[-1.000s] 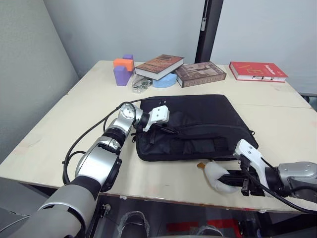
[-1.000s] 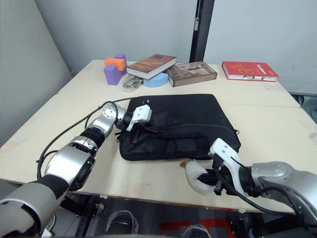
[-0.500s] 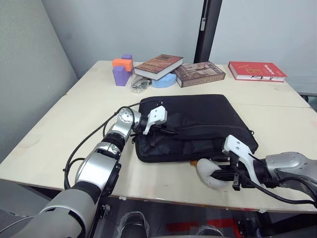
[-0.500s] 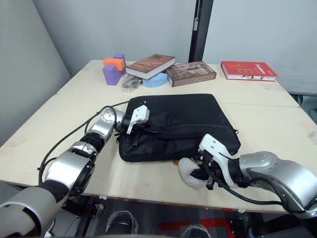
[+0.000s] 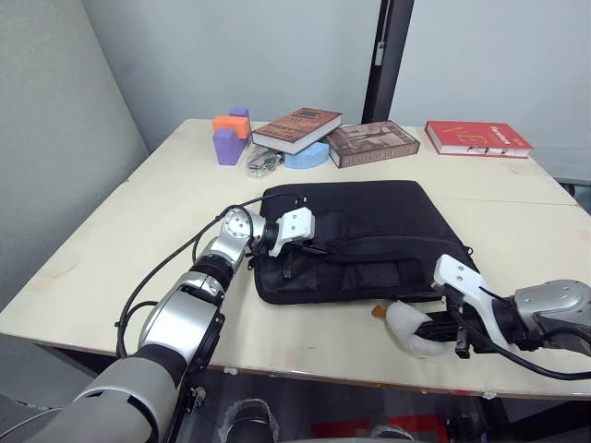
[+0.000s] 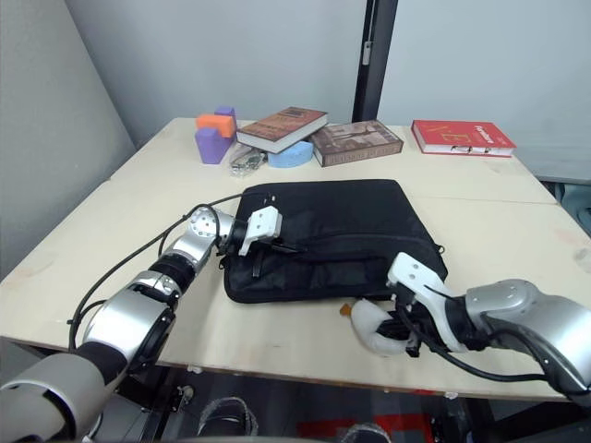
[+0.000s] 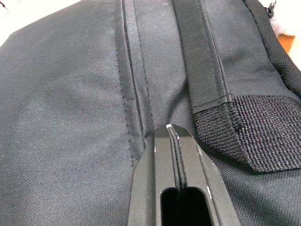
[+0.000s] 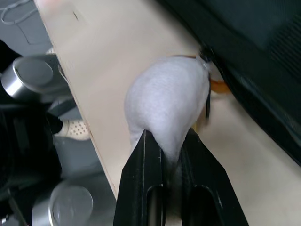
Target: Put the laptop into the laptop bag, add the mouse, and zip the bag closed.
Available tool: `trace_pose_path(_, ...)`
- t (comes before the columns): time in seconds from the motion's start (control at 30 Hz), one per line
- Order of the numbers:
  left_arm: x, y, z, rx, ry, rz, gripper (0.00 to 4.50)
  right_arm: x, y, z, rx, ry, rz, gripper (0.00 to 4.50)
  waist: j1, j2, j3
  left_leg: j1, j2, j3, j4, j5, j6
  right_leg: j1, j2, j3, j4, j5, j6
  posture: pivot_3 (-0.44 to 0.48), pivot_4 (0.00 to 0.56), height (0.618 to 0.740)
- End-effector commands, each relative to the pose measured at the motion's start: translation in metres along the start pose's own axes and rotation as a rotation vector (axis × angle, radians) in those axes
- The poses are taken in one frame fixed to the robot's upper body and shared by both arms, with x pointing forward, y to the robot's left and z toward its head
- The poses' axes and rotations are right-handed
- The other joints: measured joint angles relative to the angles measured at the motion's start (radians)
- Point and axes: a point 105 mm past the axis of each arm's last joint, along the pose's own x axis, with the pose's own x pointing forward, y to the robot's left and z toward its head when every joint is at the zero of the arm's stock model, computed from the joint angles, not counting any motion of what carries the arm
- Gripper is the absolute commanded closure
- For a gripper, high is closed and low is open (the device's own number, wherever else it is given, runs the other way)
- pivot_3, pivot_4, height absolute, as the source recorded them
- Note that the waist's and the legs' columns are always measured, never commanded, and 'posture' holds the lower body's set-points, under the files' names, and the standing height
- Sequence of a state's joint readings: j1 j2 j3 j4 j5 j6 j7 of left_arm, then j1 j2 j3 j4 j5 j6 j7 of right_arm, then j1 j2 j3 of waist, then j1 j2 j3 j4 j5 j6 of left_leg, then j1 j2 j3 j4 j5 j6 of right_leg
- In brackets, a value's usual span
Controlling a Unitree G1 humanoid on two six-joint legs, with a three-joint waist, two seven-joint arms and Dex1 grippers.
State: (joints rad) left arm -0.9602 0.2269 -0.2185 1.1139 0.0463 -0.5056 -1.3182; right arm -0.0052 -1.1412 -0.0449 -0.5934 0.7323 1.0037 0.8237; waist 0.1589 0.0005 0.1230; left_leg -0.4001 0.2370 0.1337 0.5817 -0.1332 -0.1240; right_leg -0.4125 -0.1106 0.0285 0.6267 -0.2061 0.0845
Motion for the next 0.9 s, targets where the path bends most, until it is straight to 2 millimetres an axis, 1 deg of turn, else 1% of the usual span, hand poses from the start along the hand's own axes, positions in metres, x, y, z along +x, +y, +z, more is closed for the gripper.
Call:
trace_pose_path(0.03,-0.003,-0.036,-0.051,-0.134,0.184,-0.101,4.50,-0.019,-0.015,-0.002,-0.029,0.030,-0.065,4.47,0.002,0.000,0.000,0.000,-0.001,0.000,-0.001,0.000,0.000,0.000,-0.001,0.000,-0.001,0.000,0.000,0.000,0.150,0.725)
trace_pose_path(0.2,-0.004,-0.041,-0.057,-0.123,0.213,-0.116,4.50,-0.030,-0.026,-0.004,-0.056,0.065,-0.093,4.47,0.002,0.000,-0.001,0.000,-0.005,0.000,-0.002,0.000,0.003,0.000,-0.005,0.000,-0.002,0.000,0.000,0.000,0.150,0.725)
trace_pose_path(0.33,-0.004,-0.042,-0.058,-0.122,0.218,-0.115,4.50,-0.038,-0.030,-0.014,-0.083,0.137,-0.104,4.47,0.000,-0.001,-0.002,-0.001,-0.009,0.002,-0.002,0.000,0.006,0.001,-0.009,0.000,-0.003,-0.001,0.002,0.000,0.150,0.725)
trace_pose_path(0.63,-0.004,-0.043,-0.059,-0.119,0.226,-0.118,4.50,-0.056,-0.045,-0.024,-0.097,0.196,-0.152,4.47,-0.002,-0.002,-0.003,-0.001,-0.009,0.003,-0.003,0.000,0.007,0.002,-0.010,0.000,-0.005,-0.002,0.004,0.000,0.150,0.725)
trace_pose_path(0.77,-0.004,-0.043,-0.059,-0.117,0.229,-0.124,4.50,-0.068,-0.058,-0.030,-0.089,0.219,-0.205,4.47,-0.001,-0.002,-0.004,-0.001,-0.009,0.005,-0.003,0.000,0.008,0.001,-0.011,0.000,-0.005,-0.003,0.005,0.000,0.150,0.725)
trace_pose_path(0.9,-0.005,-0.044,-0.060,-0.113,0.236,-0.128,4.50,-0.087,-0.074,-0.038,-0.066,0.247,-0.270,4.47,-0.003,-0.002,-0.004,-0.001,-0.009,0.007,-0.003,0.000,0.009,0.001,-0.012,0.000,-0.006,-0.003,0.005,0.000,0.150,0.725)
